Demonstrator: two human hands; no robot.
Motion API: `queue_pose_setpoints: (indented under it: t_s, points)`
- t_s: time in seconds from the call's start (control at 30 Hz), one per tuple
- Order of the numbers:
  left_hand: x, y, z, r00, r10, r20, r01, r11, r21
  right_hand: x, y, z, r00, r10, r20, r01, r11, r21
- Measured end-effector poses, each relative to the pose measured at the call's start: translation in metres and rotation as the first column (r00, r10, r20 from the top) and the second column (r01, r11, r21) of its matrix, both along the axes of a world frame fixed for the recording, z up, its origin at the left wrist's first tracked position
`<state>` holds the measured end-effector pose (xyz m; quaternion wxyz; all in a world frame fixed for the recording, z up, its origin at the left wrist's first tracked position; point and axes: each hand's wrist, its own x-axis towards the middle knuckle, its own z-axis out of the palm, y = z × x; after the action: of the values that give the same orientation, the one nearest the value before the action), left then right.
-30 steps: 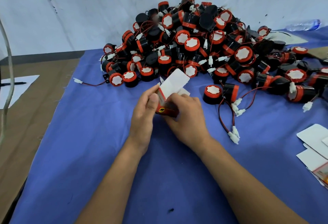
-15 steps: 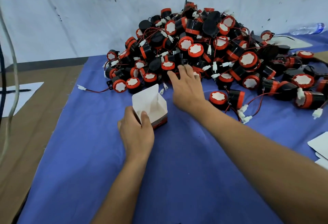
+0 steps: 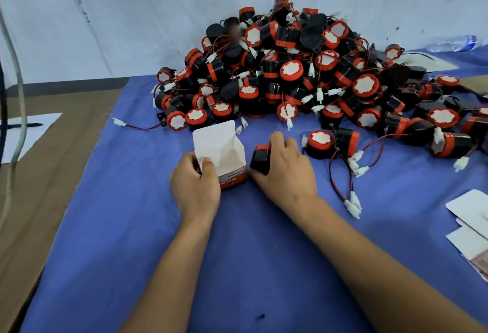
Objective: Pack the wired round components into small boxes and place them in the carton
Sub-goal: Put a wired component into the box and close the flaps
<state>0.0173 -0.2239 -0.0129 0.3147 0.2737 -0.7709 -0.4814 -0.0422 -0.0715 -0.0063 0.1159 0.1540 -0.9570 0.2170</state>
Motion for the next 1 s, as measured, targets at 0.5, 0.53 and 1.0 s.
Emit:
queue_pose_setpoints:
  t_s: [0.5, 0.53, 1.0]
  points:
    - [0.004, -0.004, 0.002, 0.996, -0.011, 0.084, 0.024, 0.988, -0.15, 0.045, 0.016, 0.031, 0.873, 0.337, -0.353, -0.466, 0.79, -0.398]
    - [0.005, -0.001, 0.003, 0.994, -0.059, 0.087, 0.072, 0.986, -0.151, 0.048, 0.006, 0.036, 0.839, 0.371, -0.399, -0.525, 0.744, -0.413]
    - [0.003, 0.002, 0.005, 0.954, -0.298, 0.039, 0.298, 0.955, 0.016, 0.035, -0.011, 0.047, 0.894, 0.409, -0.181, -0.427, 0.901, -0.074]
